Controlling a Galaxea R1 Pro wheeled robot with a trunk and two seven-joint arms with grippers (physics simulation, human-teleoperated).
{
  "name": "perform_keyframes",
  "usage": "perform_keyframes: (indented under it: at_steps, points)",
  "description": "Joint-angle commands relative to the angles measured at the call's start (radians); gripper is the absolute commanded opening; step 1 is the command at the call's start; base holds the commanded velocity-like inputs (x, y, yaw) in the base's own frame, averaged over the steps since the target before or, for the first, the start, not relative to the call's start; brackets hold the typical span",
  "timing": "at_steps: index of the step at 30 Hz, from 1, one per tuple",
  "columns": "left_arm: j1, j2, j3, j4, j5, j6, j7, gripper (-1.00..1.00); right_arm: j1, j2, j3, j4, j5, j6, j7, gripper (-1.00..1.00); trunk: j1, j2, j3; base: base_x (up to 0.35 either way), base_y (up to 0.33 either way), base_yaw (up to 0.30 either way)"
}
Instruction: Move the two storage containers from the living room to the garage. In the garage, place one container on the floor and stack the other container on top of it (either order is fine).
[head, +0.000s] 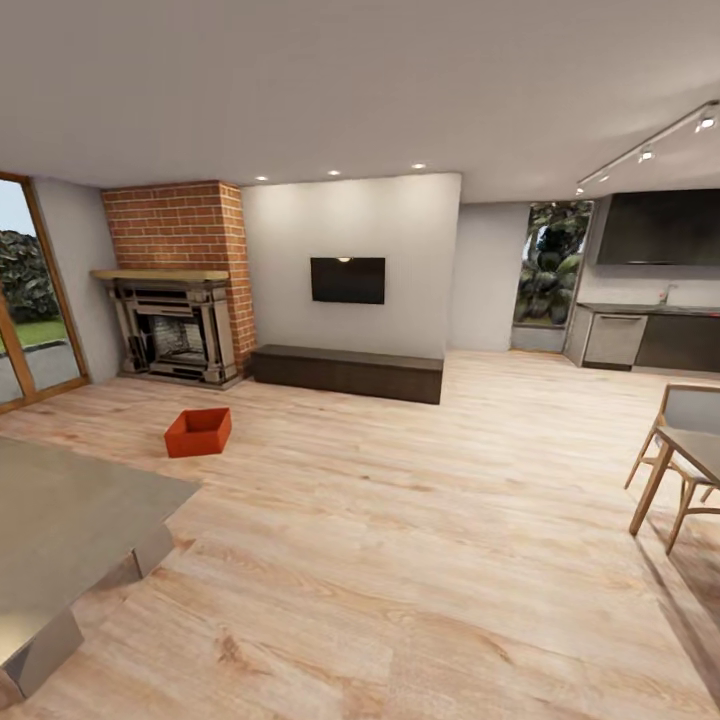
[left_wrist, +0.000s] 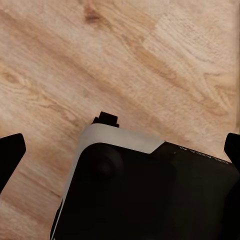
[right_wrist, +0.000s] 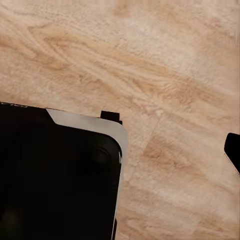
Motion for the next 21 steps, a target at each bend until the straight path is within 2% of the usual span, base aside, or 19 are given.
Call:
perform_keyframes:
  at_steps: [1, 21]
  points:
    - [-0.001, 0.0, -0.009, 0.0, 0.008, 0.0, 0.003, 1.0, -0.001, 0.0, 0.008, 0.003, -0.01, -0.006, 0.003, 1.0, 0.001, -0.001, -0.002, 0.323, 0.0, 0.0]
    - [-0.001, -0.001, -0.008, 0.0, 0.008, -0.001, 0.003, 1.0, -0.001, 0.001, 0.009, 0.003, -0.012, -0.006, 0.003, 1.0, 0.001, -0.001, -0.002, 0.323, 0.0, 0.0]
